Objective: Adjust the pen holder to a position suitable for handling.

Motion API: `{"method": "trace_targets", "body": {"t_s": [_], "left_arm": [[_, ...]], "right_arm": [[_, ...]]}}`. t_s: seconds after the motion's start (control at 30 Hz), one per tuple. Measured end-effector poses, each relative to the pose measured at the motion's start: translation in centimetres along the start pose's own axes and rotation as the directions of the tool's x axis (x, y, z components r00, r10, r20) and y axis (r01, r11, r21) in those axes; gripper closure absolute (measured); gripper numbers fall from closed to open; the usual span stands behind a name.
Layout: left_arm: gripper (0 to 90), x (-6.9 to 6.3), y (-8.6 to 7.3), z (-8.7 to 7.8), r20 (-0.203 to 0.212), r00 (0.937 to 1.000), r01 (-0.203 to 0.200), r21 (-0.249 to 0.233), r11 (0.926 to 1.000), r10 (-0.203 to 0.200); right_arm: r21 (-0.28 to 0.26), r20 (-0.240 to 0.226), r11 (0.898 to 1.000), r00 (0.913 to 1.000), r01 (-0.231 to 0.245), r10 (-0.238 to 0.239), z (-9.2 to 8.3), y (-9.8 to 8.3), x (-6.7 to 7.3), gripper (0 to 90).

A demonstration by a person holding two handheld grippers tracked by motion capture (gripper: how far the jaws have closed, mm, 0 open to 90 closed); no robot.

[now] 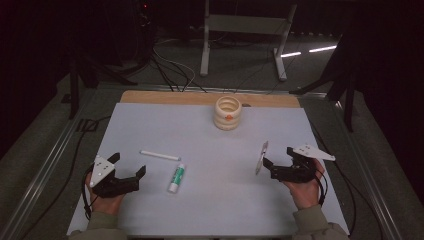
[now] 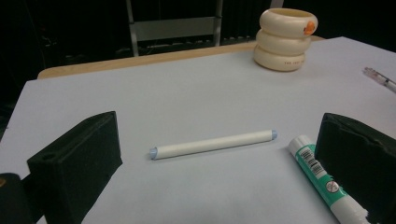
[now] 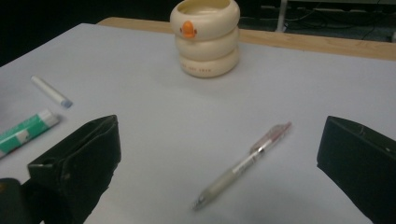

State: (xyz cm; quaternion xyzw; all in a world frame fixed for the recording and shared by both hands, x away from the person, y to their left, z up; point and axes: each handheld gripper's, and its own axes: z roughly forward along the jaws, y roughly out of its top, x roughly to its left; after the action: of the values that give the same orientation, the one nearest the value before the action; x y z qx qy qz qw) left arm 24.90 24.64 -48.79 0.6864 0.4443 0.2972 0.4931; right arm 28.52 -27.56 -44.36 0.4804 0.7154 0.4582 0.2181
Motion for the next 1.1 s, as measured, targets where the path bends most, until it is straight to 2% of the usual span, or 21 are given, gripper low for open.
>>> {"method": "trace_targets", "body": {"t_s": [0.37, 0.77, 1.1], "left_arm": [[1.0, 0.2, 0.0, 0.1, -0.003, 1.0000, 0.002, -0.001, 1.0000, -0.002], [1.0, 0.3, -0.2, -0.3, -0.009, 0.9999, 0.005, -0.001, 1.0000, -0.005], [1.0, 0.4, -0.2, -0.3, -0.007, 1.0000, 0.006, -0.001, 1.0000, -0.006]], "right_arm": [[0.022, -0.024, 1.000, 0.9997, 0.004, -0.004, 2.5, 3.9, 0.7, 0.0], [0.031, -0.035, 0.999, 0.9985, -0.041, 0.042, 5.3, 6.3, 1.0, 0.0], [0.031, -0.030, 0.999, 0.9989, -0.035, 0.036, 7.8, 8.9, 1.6, 0.0]]}}
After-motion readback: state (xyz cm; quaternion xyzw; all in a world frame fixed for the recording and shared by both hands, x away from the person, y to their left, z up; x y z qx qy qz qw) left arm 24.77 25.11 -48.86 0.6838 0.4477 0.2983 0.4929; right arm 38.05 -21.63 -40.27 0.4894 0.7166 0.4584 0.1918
